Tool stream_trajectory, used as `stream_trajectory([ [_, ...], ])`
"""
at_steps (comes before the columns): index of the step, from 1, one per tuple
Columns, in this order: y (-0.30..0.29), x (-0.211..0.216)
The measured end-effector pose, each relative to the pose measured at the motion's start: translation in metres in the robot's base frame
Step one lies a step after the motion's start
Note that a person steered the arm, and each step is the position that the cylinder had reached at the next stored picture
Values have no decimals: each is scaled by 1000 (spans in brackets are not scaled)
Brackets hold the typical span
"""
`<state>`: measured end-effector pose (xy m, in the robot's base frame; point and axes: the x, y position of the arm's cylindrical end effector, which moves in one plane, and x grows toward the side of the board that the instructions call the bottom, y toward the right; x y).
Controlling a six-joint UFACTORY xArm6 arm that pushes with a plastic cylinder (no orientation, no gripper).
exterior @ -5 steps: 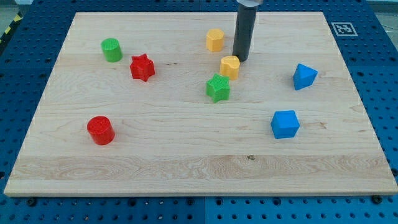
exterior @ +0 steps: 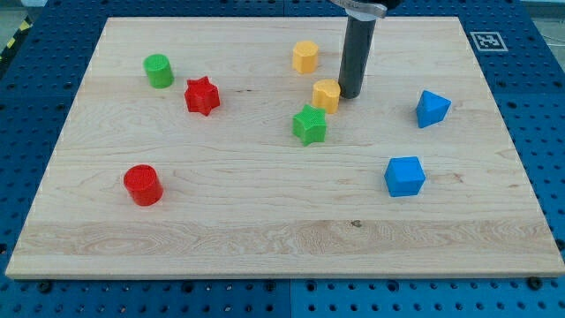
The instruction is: Move the yellow hexagon close to the top of the yellow heart
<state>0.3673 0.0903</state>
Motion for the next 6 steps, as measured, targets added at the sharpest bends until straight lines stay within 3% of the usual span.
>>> stream_trajectory([
  [2,-42,0],
  [6,-23,-2],
])
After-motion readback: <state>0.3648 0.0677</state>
